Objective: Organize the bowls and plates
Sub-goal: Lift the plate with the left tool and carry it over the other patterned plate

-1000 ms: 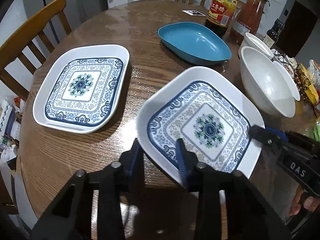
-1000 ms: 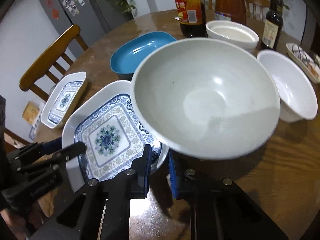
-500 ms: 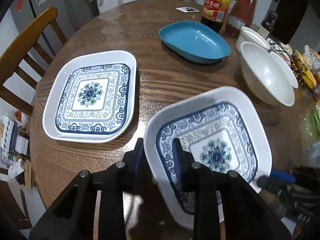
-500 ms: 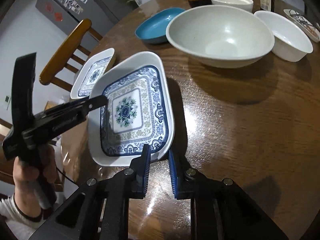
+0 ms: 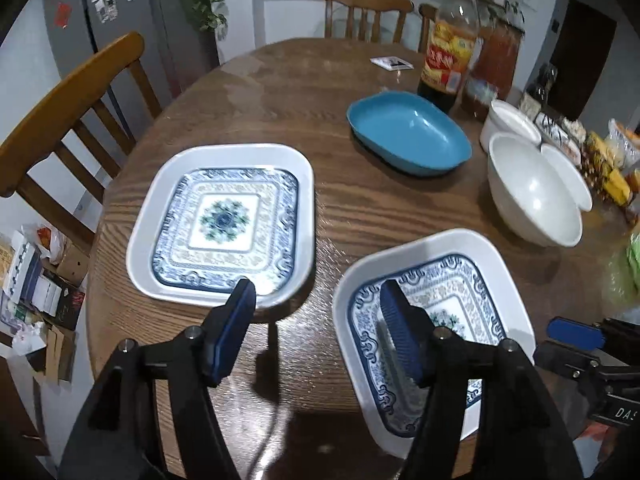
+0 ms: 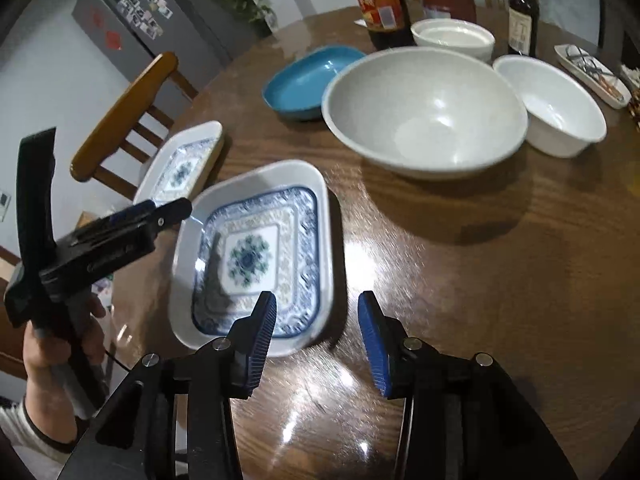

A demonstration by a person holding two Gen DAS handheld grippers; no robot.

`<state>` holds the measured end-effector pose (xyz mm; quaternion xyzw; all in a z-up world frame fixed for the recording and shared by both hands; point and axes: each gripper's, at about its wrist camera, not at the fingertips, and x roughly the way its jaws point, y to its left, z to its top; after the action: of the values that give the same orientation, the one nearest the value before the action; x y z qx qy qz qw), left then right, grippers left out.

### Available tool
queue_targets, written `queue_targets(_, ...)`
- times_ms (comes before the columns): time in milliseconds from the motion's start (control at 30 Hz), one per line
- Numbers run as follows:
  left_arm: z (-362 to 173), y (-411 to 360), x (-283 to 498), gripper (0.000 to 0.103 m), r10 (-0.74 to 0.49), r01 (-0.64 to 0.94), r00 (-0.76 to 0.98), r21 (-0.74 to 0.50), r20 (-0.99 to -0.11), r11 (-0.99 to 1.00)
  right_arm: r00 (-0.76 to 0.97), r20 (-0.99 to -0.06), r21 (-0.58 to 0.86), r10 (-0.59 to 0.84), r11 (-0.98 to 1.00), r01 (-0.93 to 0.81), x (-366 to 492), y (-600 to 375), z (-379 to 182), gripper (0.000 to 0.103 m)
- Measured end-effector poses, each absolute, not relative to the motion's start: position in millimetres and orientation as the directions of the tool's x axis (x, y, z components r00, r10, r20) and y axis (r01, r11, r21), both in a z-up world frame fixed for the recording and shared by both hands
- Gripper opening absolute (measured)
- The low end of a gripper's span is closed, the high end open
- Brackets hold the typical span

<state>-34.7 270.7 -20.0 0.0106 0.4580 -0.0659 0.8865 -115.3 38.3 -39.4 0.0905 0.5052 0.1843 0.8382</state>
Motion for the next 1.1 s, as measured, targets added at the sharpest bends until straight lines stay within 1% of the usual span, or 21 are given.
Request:
queue_targets(67,-16,280,-36,0.071,-0.085,0.096,0.591,-0.035,-0.802,0.995,0.423,-0.802,0.35,0.422,0.906,-0.24,-112,45,-34,0.043)
queue_targets(267,-14,307,-29,0.071,-0.014,-0.029,0.595,-0.039,-0.803,0.999,0.415,-0.77,0.371,0.485,0.869,-0.327,-97,77,-21,0.043)
queue_targets(400,-17,338,-17,0.071,-0.003,-0.095,0.577,-0.071,-0.817,0.993,0.407,-0.759,0.365,0.508,0.85,-0.378,-82,105,-18,0.043)
queue_targets(467,-18,348,-12,0.071,0.015,-0.117,0.573,-0.064,-0.82,0.991,0.395,-0.761,0.364,0.515,0.842,-0.398,-73,119,-20,0.044)
queue_targets(533,-22,355,-7,0.071,0.042,-0.133,0.566,-0.041,-0.823,0.99,0.375,-0.766,0.369,0.522,0.835,-0.409,-60,136,-24,0.043)
queue_targets(567,-23,358,-5,0.071,0.027,-0.103,0.566,-0.038,-0.824,0.994,0.366,-0.768,0.376,0.526,0.832,-0.409,-55,141,-27,0.043)
queue_targets(633,-27,360,0,0.069,0.045,-0.109,0.559,-0.02,-0.828,0.994,0.354,-0.768,0.384,0.533,0.827,-0.411,-43,153,-33,0.043)
queue_targets(767,-38,364,2,0.068,0.065,-0.109,0.545,0.006,-0.836,0.994,0.346,-0.781,0.362,0.519,0.829,-0.427,-18,179,-44,0.043)
queue_targets(867,-43,364,4,0.062,0.061,-0.101,0.538,0.007,-0.841,0.995,0.339,-0.795,0.337,0.503,0.831,-0.444,-8,192,-52,0.043)
queue_targets(1067,-54,355,-1,0.041,0.064,-0.124,0.523,-0.002,-0.85,0.992,0.318,-0.82,0.317,0.476,0.84,-0.441,8,209,-63,0.043)
queue_targets(1100,-53,355,-2,0.041,0.064,-0.117,0.528,0.002,-0.847,0.993,0.317,-0.821,0.316,0.474,0.841,-0.439,8,210,-62,0.043)
